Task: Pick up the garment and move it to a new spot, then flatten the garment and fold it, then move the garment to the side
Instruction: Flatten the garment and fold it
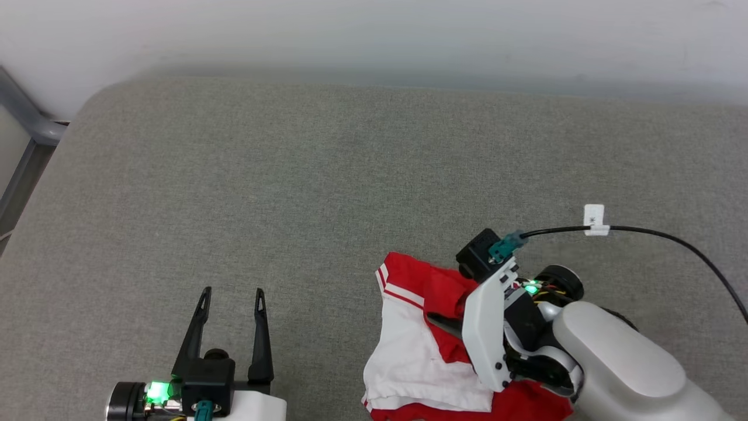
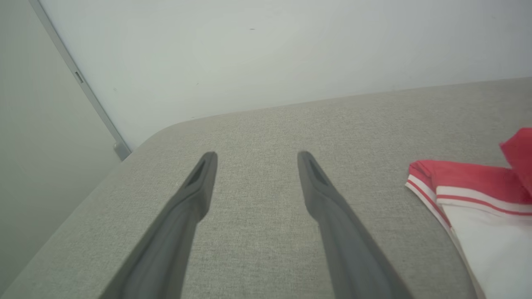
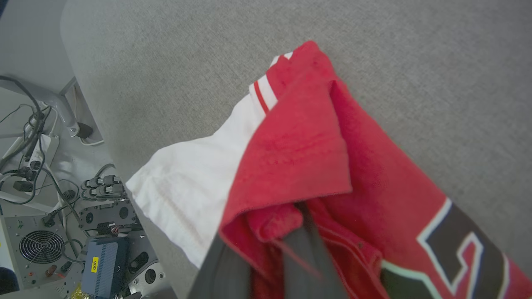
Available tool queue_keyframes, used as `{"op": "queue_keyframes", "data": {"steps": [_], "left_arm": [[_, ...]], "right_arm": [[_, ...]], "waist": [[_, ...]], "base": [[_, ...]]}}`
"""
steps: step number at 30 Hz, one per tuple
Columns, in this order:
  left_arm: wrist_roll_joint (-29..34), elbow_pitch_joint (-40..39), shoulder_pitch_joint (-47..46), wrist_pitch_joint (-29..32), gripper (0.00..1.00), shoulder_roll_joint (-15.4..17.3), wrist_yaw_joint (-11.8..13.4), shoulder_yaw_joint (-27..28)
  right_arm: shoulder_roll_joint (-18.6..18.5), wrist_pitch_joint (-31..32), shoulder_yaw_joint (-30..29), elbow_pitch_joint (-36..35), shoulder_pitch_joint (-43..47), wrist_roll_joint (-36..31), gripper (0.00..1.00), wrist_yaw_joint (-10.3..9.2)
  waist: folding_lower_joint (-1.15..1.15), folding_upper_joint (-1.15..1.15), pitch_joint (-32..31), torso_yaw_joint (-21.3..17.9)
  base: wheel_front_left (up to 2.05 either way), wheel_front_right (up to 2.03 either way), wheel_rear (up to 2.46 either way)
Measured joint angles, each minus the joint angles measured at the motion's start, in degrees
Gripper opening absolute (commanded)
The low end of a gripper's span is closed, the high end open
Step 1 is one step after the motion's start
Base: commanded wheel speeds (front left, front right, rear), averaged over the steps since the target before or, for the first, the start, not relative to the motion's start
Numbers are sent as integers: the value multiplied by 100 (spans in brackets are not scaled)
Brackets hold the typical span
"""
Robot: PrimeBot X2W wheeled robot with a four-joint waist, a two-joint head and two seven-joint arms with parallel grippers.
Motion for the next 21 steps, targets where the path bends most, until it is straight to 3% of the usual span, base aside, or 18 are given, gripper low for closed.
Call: {"op": "queue_keyframes", "data": {"steps": [8,15,17,18,21], "left_arm": [[0,47,-162,0,100,-34,-5,-80],[-9,103,-227,0,100,-43,-16,-89],[-16,118,-218,0,100,-34,-2,-78],[-18,124,-196,0,100,-23,0,-68],[-23,160,-126,0,100,13,-5,-57]], "right_arm": [[505,-321,430,1095,-285,-113,0,0],[652,-851,702,1723,-396,-204,0,4],[641,-1076,783,1712,-426,-222,49,5],[619,-1221,826,1686,-433,-288,100,5],[431,-1708,814,1517,-455,-452,100,2]], "waist": [[0,0,152,80],[0,0,183,94],[0,0,134,73],[0,0,103,57],[0,0,-10,-6]], "base": [[0,0,0],[0,0,0],[0,0,0],[0,0,0],[0,0,0]]}}
